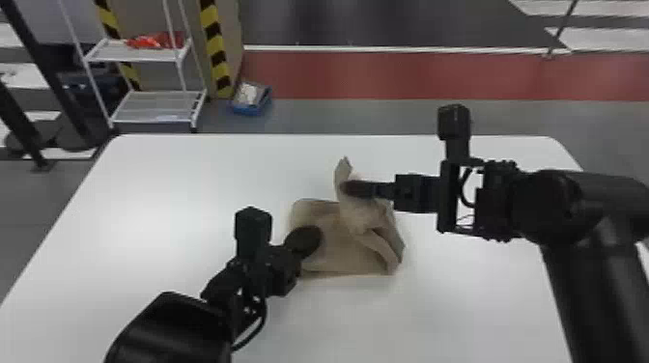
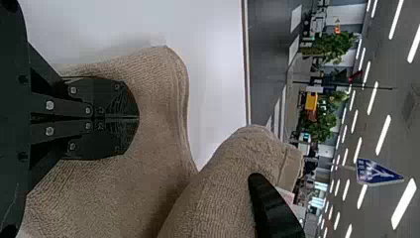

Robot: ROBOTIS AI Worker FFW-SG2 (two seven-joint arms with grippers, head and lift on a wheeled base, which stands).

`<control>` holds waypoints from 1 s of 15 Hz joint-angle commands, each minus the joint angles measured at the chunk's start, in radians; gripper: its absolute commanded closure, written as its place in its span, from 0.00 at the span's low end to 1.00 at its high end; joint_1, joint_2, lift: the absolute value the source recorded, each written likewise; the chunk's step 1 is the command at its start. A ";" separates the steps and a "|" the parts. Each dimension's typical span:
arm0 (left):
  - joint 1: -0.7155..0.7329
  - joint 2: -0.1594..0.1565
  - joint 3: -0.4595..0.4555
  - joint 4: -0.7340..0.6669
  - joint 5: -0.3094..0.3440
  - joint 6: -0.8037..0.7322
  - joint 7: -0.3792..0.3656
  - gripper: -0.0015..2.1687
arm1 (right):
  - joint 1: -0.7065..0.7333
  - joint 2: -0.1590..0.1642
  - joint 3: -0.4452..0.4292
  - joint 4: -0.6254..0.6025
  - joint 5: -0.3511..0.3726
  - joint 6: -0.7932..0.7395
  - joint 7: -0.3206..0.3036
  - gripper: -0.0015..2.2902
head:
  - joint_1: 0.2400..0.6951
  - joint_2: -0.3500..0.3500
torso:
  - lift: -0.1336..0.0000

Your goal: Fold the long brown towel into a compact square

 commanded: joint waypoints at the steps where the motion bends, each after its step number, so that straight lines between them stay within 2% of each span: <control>1: -0.005 0.000 0.000 0.000 0.001 -0.003 0.002 0.80 | 0.000 0.011 0.010 0.002 0.001 0.001 -0.013 0.57 | 1.00 0.50 | 0.07; 8: -0.011 -0.001 -0.002 0.000 0.001 -0.003 0.009 0.80 | -0.002 0.014 0.053 0.018 0.001 0.028 -0.030 0.57 | 1.00 0.53 | 0.07; 12: -0.008 -0.003 -0.005 0.000 0.001 -0.006 0.011 0.80 | -0.002 0.014 0.076 0.028 0.002 0.010 -0.049 0.34 | 1.00 0.54 | 0.07; 14: -0.006 -0.003 -0.006 0.000 0.001 -0.006 0.012 0.80 | 0.017 0.014 0.076 0.027 -0.019 -0.021 -0.035 0.12 | 1.00 0.54 | 0.07; 15: -0.005 -0.003 -0.006 0.000 0.001 -0.006 0.014 0.80 | 0.029 0.014 0.069 0.018 -0.032 -0.021 -0.033 0.06 | 1.00 0.55 | 0.07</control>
